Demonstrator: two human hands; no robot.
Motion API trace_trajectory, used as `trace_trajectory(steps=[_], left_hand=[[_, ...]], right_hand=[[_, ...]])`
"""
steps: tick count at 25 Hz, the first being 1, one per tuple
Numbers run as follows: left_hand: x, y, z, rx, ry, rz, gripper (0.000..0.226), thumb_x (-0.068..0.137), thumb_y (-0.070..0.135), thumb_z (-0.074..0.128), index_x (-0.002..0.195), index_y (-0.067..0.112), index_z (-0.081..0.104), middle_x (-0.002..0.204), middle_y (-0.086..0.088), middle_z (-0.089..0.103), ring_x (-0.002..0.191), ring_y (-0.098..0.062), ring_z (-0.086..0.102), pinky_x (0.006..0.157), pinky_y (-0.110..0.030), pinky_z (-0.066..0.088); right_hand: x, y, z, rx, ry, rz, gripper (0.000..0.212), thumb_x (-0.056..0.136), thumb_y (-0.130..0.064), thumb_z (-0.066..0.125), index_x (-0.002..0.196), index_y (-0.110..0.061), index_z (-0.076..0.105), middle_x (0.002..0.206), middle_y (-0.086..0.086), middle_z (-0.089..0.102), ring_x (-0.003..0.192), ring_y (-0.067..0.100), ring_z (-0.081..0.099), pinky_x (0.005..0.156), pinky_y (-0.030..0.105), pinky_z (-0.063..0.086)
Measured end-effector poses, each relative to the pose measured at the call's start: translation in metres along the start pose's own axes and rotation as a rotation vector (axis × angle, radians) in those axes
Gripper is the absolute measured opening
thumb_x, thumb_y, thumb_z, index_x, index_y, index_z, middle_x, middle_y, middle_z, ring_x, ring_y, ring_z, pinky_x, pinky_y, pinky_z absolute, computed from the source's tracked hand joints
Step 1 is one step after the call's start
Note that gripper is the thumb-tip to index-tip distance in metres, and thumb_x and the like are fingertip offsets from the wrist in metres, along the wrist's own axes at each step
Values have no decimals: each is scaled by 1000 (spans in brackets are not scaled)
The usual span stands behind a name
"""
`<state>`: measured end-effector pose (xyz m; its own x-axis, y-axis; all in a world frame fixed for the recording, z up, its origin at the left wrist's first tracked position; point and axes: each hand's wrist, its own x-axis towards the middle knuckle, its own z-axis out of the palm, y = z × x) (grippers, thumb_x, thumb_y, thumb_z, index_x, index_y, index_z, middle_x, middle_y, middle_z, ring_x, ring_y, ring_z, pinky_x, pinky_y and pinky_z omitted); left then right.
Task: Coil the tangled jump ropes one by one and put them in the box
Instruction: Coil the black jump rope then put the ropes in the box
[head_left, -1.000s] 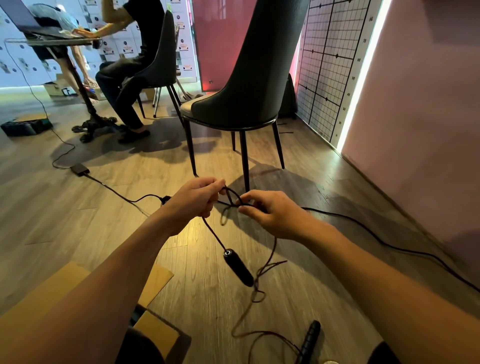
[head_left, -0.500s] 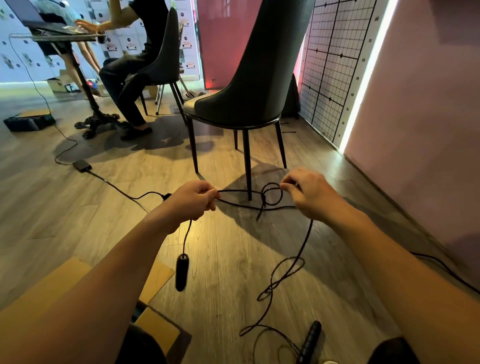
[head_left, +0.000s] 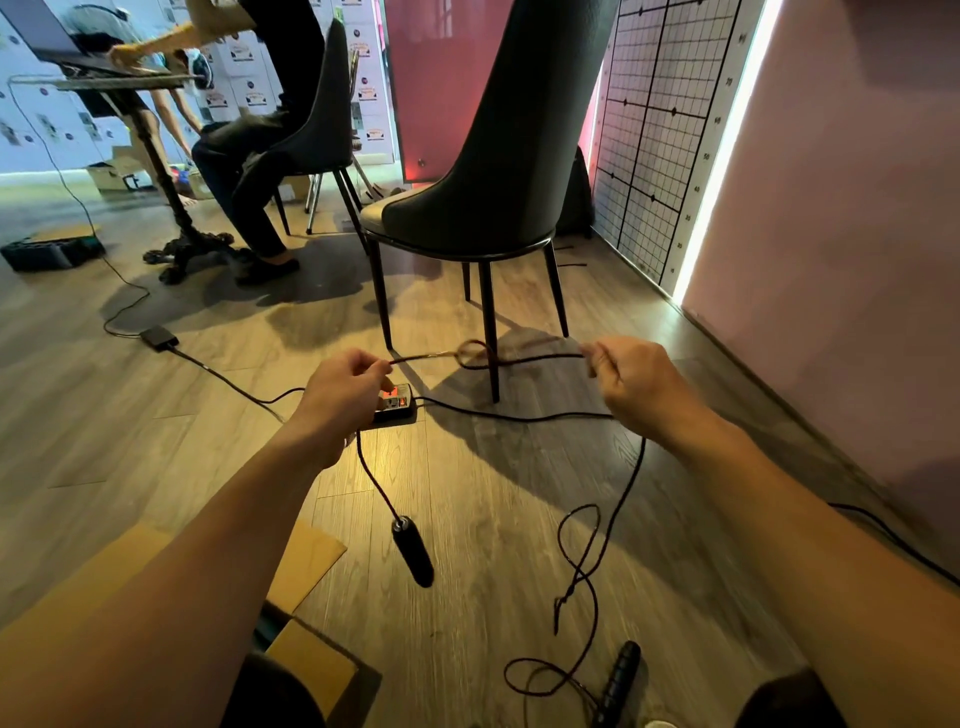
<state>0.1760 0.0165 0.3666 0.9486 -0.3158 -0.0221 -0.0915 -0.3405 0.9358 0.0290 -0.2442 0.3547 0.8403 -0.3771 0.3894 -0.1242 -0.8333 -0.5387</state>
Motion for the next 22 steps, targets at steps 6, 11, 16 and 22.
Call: trace_trajectory(steps=[6,11,16,22], left_hand=[[-7,8,0,-56,1,-5,24,104,27,48,105,8,63,92,-7,58,67,-16,55,48,-22,42],[-9,10,2,-33,-43,88,24,103,22,50,96,10,70,80,-2,55,62,-14,47,45,-18,40],[-16,10,8,-150,-291,60,28,102,10,42,107,8,69,62,-4,51,46,-9,40,43,-18,33],[-27,19,25,-245,-516,54,31,104,25,45,113,6,68,64,1,49,53,-12,36,47,-22,28]], right_hand=[[-10,0,-20,43,-25,32,9,99,-34,58,94,-30,64,71,-17,56,64,-1,54,54,11,35],[-7,6,-15,-1,34,113,26,102,-27,51,85,-14,65,69,-4,59,61,7,51,53,23,35],[-6,6,-13,-19,-60,251,31,103,-25,45,94,-10,71,83,3,65,74,15,56,58,26,41],[-19,-24,11,280,-537,185,59,96,-5,54,116,-60,52,102,5,62,76,18,65,71,32,61]])
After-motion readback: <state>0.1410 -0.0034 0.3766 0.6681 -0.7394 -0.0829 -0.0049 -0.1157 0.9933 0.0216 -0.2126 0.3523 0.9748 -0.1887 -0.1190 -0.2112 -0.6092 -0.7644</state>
